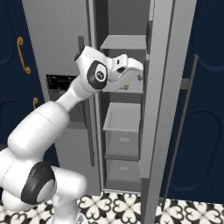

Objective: Grab a lemon wedge from the fridge and one ice cube from the ice bowl, and put them in the glass of lemonade.

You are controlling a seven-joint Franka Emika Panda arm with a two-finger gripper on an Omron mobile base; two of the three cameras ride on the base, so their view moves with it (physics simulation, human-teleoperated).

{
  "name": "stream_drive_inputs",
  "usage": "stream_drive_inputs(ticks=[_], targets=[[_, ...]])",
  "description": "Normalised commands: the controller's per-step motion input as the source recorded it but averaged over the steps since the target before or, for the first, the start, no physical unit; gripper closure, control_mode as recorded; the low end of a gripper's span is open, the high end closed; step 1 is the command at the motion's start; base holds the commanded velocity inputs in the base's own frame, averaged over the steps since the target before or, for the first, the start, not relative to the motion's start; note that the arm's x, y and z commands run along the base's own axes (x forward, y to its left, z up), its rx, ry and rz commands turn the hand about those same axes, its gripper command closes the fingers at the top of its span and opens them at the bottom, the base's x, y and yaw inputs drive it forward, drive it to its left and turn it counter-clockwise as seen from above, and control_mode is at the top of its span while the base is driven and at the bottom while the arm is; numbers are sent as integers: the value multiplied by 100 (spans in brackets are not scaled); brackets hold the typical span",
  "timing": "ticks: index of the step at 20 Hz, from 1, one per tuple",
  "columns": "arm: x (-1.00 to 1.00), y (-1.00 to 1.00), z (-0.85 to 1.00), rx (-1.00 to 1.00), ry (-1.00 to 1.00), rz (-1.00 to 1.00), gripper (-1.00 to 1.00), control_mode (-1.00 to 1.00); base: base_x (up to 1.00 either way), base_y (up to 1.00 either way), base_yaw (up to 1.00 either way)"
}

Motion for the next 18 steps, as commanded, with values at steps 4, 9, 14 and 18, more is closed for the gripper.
stream_drive_inputs(ticks=[4, 9, 14, 18], targets=[[0, 100, 1, 5, -11, 1, -100, -100, 0, 0, 0], [0, 87, -63, 51, -14, 14, -100, -100, 0, 0, 0], [0, 92, -96, 68, -3, 20, -100, -100, 0, 0, 0], [-13, 93, -59, 54, 5, 21, -100, -100, 0, 0, 0]])
